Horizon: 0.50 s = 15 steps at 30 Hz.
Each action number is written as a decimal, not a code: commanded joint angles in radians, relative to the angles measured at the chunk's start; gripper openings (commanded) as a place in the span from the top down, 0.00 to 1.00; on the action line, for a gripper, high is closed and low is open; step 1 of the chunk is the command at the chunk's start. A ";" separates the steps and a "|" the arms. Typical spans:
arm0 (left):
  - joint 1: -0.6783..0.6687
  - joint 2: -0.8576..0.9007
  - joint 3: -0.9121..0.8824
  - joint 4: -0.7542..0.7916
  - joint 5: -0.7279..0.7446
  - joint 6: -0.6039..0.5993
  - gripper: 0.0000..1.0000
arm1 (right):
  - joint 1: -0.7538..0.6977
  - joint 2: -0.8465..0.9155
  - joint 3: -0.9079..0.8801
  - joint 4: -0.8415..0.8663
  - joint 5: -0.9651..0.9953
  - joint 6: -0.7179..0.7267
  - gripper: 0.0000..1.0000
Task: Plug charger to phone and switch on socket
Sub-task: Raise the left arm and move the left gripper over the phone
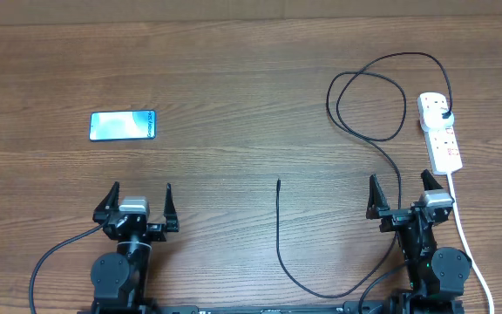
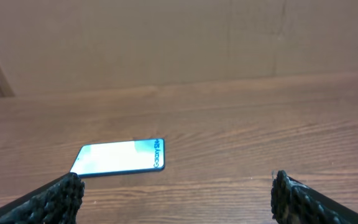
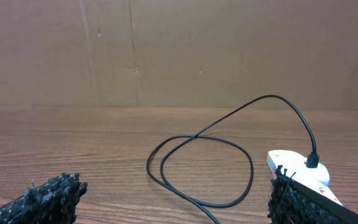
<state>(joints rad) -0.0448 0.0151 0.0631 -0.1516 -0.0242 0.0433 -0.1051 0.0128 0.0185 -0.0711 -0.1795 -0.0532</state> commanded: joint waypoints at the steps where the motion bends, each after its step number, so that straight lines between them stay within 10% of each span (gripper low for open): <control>1: 0.007 -0.002 0.096 -0.044 -0.047 -0.029 0.00 | -0.006 -0.010 -0.011 0.005 -0.001 -0.005 0.00; 15: 0.007 0.301 0.356 -0.080 -0.092 -0.127 0.00 | -0.006 -0.010 -0.011 0.005 -0.001 -0.005 0.00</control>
<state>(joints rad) -0.0448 0.2359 0.3443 -0.2344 -0.0986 -0.0269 -0.1051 0.0128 0.0185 -0.0708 -0.1791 -0.0532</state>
